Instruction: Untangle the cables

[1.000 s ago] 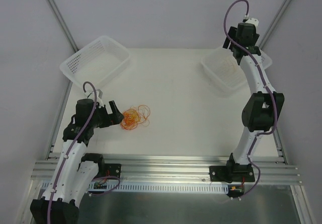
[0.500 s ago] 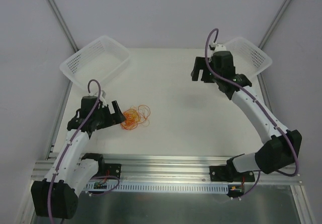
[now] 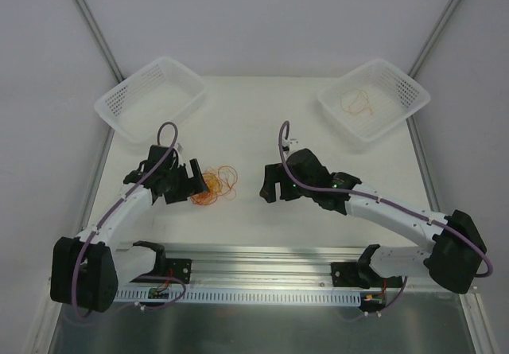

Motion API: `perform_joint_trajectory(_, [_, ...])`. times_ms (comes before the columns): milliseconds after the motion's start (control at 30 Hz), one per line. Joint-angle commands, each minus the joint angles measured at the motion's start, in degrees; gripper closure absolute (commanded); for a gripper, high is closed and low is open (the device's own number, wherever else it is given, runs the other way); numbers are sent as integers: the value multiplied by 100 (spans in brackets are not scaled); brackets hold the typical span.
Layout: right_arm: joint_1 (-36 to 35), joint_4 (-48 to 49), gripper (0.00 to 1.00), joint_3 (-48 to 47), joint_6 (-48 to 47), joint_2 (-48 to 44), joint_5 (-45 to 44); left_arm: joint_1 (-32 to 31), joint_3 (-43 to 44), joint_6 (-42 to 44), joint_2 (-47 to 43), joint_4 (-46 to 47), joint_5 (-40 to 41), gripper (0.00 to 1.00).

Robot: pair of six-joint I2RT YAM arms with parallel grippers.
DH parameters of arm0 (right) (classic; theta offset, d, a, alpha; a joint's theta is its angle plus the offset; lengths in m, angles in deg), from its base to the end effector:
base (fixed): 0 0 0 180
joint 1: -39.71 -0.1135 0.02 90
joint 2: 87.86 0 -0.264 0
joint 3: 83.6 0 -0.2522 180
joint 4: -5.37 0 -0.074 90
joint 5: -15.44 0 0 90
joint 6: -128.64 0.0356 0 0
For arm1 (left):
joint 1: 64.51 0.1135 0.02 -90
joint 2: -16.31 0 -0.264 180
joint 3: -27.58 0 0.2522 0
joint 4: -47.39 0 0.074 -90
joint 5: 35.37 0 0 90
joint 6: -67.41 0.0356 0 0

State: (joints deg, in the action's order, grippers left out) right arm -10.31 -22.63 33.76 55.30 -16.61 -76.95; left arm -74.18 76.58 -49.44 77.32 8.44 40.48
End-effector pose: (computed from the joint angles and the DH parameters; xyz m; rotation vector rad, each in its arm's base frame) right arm 0.1762 0.2078 0.2604 -0.6301 2.1861 0.5891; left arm 0.2027 -0.0434 0.2077 -0.2657 2.4981 -0.5746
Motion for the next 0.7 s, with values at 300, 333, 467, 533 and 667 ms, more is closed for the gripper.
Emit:
perform_joint_trajectory(300, [-825, 817, 18, 37, 109, -295, -481, -948, 167, -391, 938, 1094, 414, 49])
perform_joint_trajectory(333, [-843, 835, 18, 54, 109, -286, -473, -1001, 106, -400, 973, 1165, 378, 53])
perform_joint_trajectory(467, [-887, 993, 19, 89, 91, -208, -420, -1300, -26, -435, 1018, 1473, 177, 69])
perform_joint_trajectory(533, [-904, 1046, 20, 98, 47, -146, -332, -1502, -96, -488, 1027, 1595, 106, 77])
perform_joint_trajectory(667, [-922, 1177, 25, 20, -93, 143, -297, -1757, -281, -654, 939, 1666, -43, 88])
